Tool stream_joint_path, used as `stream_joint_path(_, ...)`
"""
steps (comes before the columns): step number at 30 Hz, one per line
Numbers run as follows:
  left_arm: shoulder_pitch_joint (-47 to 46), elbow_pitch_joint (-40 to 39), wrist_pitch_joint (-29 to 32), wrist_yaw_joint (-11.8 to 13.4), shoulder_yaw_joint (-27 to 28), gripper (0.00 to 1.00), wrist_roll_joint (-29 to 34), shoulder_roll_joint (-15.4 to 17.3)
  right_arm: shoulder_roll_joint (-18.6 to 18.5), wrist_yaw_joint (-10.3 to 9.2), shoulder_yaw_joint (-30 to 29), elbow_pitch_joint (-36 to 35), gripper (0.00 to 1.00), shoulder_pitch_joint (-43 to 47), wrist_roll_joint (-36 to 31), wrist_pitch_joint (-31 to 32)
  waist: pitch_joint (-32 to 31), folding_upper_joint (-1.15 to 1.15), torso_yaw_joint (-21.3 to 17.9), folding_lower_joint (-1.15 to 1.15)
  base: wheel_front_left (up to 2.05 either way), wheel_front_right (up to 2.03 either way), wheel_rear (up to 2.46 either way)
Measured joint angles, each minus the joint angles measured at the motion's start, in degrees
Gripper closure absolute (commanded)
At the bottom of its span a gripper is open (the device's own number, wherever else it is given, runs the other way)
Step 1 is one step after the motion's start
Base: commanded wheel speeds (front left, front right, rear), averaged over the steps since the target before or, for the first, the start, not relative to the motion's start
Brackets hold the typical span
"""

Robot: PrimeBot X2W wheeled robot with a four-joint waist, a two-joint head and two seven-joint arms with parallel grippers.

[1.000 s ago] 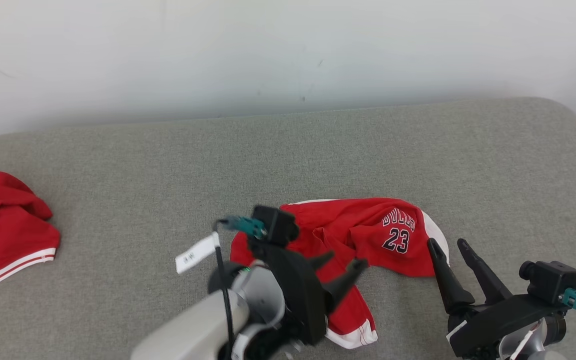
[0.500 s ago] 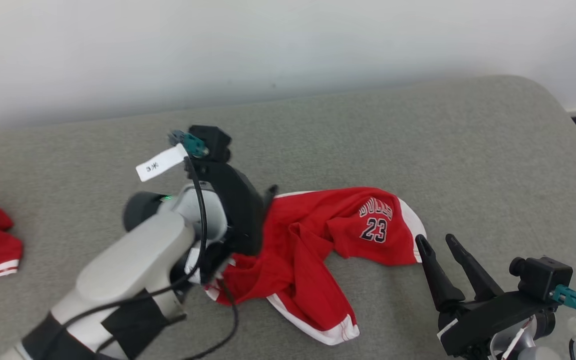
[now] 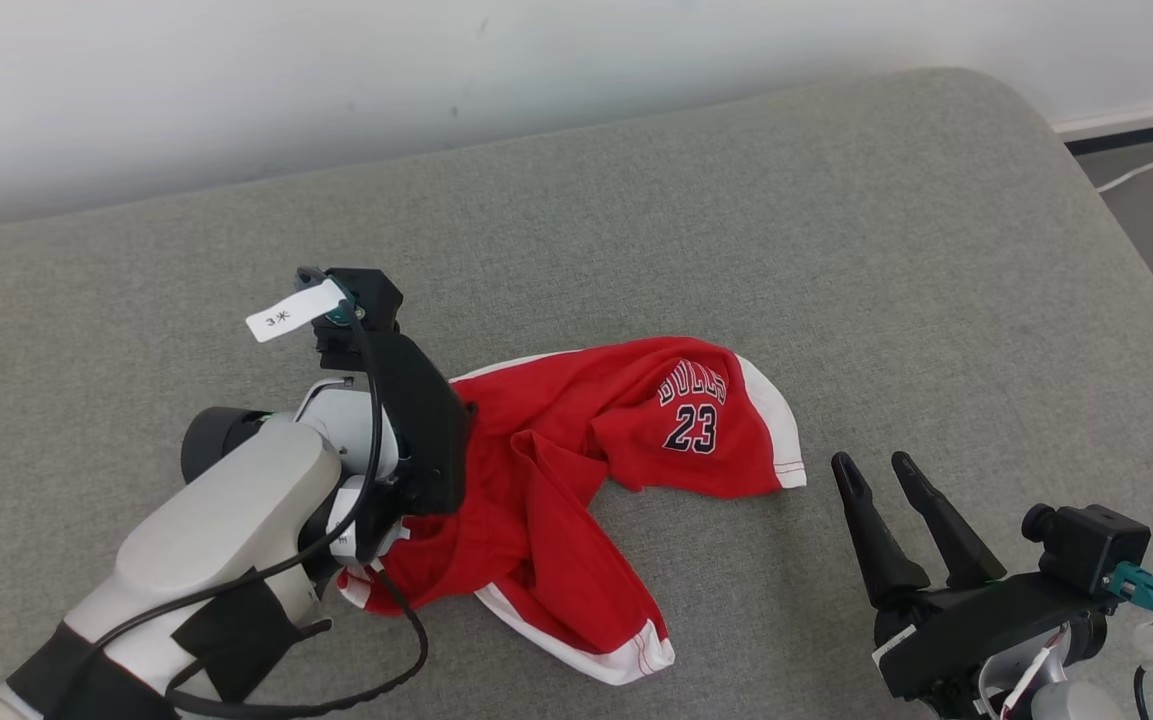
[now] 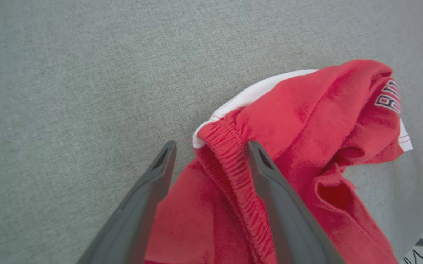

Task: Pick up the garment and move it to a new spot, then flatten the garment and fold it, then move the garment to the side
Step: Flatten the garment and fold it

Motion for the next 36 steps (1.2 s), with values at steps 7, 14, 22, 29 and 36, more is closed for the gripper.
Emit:
stream_joint_path(7, 0.2, 1.2, 1.0, -0.6, 1.2, 0.0, -2.6, -0.5, 0.0, 0.0, 0.4, 0.5, 0.0, -0.7, 0.0, -0.4, 1.0, 0.0, -0.7, 0.0, 0.0, 0.0, 0.0)
stream_joint_path(14, 0.7, 1.4, 0.6, -2.4, 2.1, 1.0, -4.5, -1.9, 0.0, 0.0, 0.4, 0.7, 0.0, -1.0, 0.0, -0.5, 1.1, 0.0, -0.6, 0.0, 0.0, 0.0, 0.0)
stream_joint_path(22, -0.3, 1.0, -9.9, -4.5, 5.0, 1.0, -2.6, -2.6, 0.0, 0.0, -0.1, 1.1, 0.0, -1.0, 0.0, -0.6, 0.7, 0.0, 0.8, -0.01, 0.0, 0.0, 0.0)
stream_joint_path(29, -3.8, -0.8, -21.1, -8.0, 6.9, 1.0, 0.5, -5.0, 0.0, 0.0, -0.2, 1.6, 0.0, -1.0, 0.0, -0.5, -0.7, 0.0, 2.8, -0.01, 0.0, 0.0, 0.0)
stream_joint_path(36, -1.9, -6.6, -22.5, -7.3, 7.7, 1.0, 0.0, -3.4, 0.0, 0.0, -1.4, 1.4, 0.0, -0.2, -0.2, -0.1, -1.8, -0.01, 5.5, -0.01, 0.0, 0.0, 0.0)
